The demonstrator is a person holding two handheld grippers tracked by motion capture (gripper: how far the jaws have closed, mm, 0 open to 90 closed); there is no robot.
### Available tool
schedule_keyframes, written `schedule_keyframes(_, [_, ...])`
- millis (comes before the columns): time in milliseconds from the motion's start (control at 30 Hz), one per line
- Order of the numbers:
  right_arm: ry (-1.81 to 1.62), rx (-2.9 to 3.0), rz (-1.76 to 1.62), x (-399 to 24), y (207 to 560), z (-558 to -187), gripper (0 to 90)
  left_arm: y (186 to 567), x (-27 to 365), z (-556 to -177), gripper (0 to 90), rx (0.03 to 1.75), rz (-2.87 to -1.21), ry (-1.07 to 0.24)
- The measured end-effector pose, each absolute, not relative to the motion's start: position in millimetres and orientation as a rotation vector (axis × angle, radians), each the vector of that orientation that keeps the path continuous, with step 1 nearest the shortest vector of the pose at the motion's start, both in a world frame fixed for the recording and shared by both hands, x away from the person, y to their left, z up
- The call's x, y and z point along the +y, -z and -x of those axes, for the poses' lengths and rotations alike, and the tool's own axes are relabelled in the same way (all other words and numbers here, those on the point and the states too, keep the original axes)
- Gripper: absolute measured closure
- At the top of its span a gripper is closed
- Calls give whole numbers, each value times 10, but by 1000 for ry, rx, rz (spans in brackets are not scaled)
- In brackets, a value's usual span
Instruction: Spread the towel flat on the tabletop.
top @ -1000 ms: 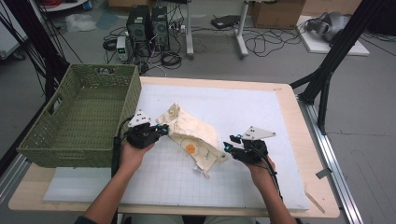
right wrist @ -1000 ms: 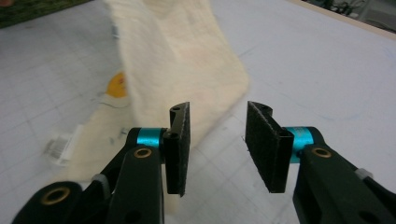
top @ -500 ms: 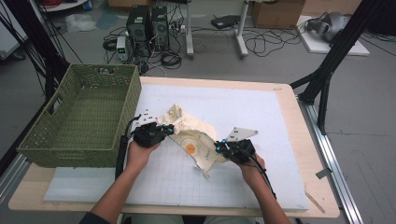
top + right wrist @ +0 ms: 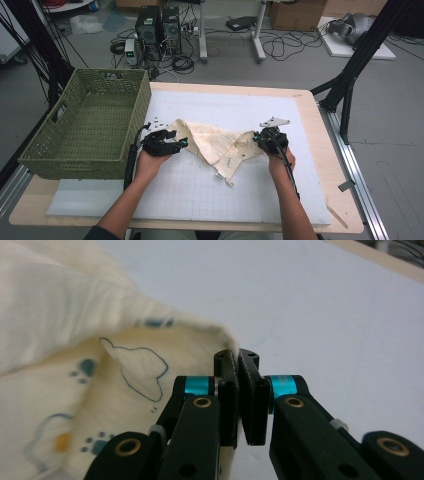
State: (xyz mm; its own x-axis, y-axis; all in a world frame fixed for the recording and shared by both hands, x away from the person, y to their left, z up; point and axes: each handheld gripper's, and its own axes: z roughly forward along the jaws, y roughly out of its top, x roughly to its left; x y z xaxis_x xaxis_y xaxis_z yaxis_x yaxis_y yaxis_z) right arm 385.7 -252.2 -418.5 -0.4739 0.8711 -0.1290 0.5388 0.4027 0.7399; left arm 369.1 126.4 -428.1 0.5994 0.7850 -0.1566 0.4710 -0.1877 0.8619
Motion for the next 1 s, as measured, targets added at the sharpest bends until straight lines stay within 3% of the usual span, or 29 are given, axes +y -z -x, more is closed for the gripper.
schedule_keyframes(167, [-791, 2088, -1319, -2715, 4261, -3929, 852, 4296, 1273, -3707, 425, 1015, -1845, -413])
schedule_keyframes(367, [-883, 2058, -1256, -2766, 4194, -3734, 593, 4344, 1212, -3740, 462, 989, -1890, -448])
schedule_keyframes(733, [-1045, 2164, -1051, -2541, 4219, -3213, 465, 4506, 1151, -3860, 393, 1064, -1940, -478])
schedule_keyframes(1000, [-1131, 2268, -1014, -2290, 4334, -3195, 416, 4510, 1058, -3911, 465, 1052, -2036, -515])
